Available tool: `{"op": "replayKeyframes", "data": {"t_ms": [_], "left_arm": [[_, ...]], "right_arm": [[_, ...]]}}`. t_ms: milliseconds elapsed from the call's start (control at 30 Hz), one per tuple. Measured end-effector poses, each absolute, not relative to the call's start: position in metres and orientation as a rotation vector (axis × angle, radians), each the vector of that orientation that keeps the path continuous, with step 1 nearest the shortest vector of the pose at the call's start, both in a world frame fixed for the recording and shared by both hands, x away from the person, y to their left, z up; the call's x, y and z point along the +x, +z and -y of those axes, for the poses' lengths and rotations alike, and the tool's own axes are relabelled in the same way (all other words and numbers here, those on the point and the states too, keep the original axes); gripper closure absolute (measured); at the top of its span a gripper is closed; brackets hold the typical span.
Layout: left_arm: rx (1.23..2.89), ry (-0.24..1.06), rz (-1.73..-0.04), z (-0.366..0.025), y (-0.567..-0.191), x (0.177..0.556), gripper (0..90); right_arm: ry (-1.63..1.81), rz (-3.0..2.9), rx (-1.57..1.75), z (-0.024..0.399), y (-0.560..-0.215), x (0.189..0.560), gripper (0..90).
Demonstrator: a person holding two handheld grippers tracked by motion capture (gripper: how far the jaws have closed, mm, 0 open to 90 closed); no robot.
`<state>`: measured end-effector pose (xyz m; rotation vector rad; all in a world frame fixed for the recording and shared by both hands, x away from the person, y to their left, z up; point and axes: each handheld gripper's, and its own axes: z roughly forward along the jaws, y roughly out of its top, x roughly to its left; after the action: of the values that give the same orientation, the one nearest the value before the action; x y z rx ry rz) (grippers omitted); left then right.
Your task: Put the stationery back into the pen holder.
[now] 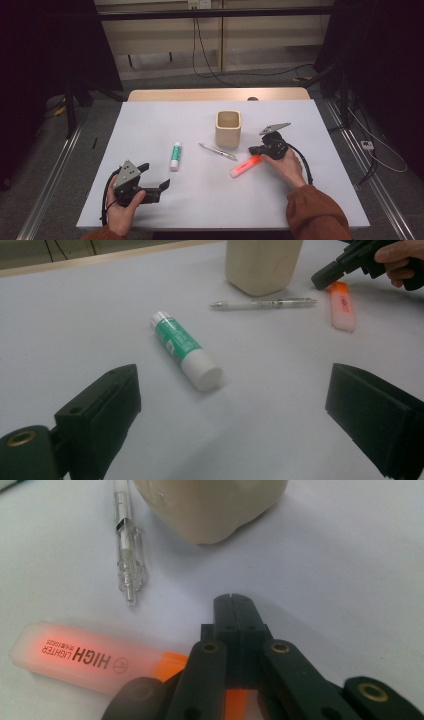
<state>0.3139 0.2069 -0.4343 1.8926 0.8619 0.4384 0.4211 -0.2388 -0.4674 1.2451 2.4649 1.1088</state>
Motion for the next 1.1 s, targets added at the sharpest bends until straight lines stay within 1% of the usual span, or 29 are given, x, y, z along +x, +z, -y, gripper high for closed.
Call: {"op": "replayKeyframes", "data": {"t_ms": [100,533,800,1100], "left_arm": [[1.891,0.436,-0.864,-0.207,-0.434,0.314,7.5],[1.895,0.434,-0.86,-0.207,-0.434,0.314,7.6],[1.897,0.434,-0.863,-0.207,-0.435,0.314,7.8],[1.894,0.434,-0.864,-0.207,-0.435,0.314,7.9]], "right_arm": [[1.011,-2.473,1.2,0.231,-0.463,0.419,90.0],[0.984,-2.531,1.177,0.24,-0.459,0.411,90.0],[0.966,-2.562,1.176,0.246,-0.457,0.398,90.0],[0.931,-2.616,1.13,0.241,-0.454,0.384,90.0]]}}
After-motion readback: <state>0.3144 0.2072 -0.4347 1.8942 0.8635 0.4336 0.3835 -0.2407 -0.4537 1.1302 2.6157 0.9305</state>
